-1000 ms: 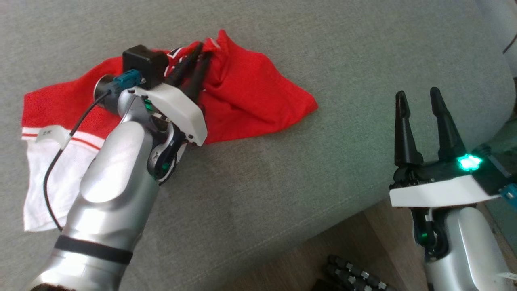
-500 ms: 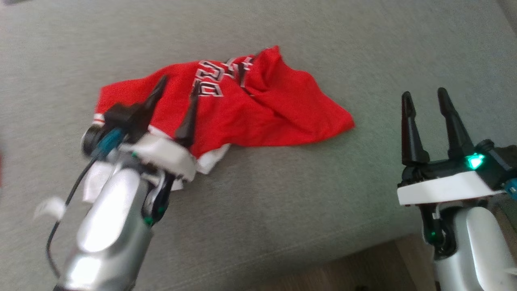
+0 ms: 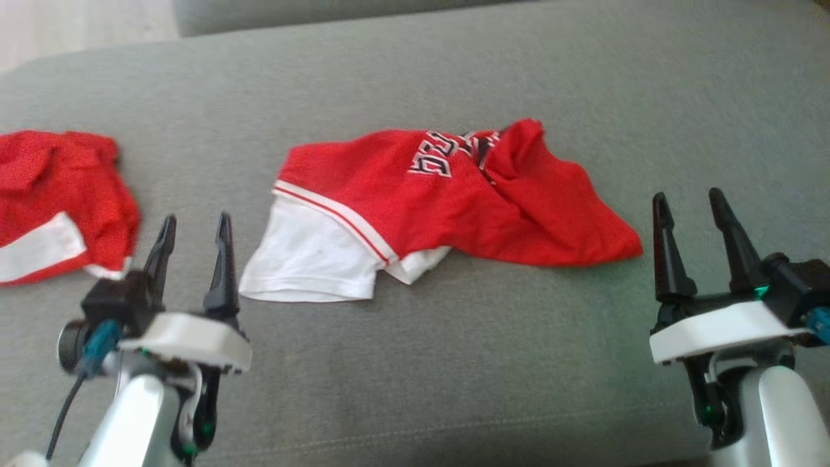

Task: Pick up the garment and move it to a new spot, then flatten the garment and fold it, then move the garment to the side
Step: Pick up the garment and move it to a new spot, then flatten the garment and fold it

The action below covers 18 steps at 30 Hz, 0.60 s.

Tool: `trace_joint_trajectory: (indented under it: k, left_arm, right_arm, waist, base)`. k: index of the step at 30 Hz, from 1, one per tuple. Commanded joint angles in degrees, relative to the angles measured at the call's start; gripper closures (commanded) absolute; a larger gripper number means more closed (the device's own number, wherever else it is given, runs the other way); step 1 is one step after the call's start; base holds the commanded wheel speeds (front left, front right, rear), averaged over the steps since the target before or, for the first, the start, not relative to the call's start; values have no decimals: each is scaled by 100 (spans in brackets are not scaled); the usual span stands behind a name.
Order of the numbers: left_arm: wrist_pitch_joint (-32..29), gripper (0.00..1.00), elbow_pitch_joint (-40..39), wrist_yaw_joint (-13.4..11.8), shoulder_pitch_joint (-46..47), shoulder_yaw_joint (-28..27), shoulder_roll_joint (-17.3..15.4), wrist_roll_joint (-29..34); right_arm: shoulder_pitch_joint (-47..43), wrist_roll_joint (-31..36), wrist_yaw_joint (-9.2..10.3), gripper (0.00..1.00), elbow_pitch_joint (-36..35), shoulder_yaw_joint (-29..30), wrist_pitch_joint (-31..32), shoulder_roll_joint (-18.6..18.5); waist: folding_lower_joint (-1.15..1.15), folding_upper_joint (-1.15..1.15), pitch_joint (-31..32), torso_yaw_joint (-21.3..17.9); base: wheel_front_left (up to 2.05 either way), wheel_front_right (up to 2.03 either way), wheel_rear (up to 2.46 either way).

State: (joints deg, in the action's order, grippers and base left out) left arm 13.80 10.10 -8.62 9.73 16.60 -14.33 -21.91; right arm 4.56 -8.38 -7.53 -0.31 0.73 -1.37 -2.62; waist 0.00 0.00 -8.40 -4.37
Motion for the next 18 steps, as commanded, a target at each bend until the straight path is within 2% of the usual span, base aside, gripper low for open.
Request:
trace_joint_trajectory:
  k: [1,9,18]
  left_arm:
    - [67,0,-208,-29,165,-240,-160,8]
    - [60,0,-578,-127,-453,-195,-213,1]
    - [-35,0,-772,-178,-848,-65,-317,55]
  right_arm:
    - [48,43,4,0,-216,-116,13,-26]
    - [-301,112,4,0,-157,-74,180,-26]
    - [-643,173,4,0,-247,-1,370,-26]
  waist:
    - [0,0,176,174]
    - [0,0,594,346]
    - [0,0,896,325]
  base:
    - [0,0,0]
    - [0,0,0]
    - [0,0,0]
